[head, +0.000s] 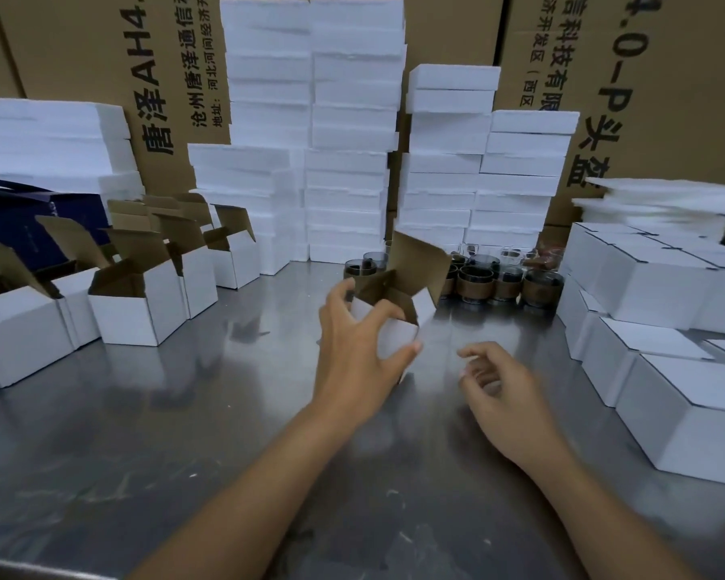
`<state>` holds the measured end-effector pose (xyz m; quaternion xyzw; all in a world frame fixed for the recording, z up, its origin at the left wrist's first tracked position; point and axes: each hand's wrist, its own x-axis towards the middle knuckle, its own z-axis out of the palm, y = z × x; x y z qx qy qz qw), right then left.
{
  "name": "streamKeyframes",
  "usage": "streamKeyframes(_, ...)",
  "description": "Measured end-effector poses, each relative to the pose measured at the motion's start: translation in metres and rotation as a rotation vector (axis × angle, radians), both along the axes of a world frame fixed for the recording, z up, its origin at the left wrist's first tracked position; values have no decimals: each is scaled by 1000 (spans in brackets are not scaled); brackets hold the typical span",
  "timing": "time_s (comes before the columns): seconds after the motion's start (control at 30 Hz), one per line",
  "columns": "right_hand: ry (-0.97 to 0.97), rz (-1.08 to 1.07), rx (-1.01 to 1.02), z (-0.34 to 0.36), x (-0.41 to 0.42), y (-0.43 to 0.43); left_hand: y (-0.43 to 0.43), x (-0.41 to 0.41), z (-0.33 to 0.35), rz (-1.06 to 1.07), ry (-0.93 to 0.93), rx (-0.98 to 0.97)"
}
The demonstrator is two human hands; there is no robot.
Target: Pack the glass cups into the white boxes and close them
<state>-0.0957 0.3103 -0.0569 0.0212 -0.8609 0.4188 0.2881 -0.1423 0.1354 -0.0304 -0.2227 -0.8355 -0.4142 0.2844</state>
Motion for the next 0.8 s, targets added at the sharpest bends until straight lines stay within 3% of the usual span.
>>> streamKeyframes(0.2, -17, 79, 26, 5, -3, -6, 14, 0, -15, 15, -71, -46)
streamKeyframes(0.53, -48, 104, -124, 3, -11, -8, 15, -1, -16, -11, -103, -35)
streamKeyframes(0.8, -124, -61, -174, 19, -72, 24, 11, -13, -19, -25, -127, 40)
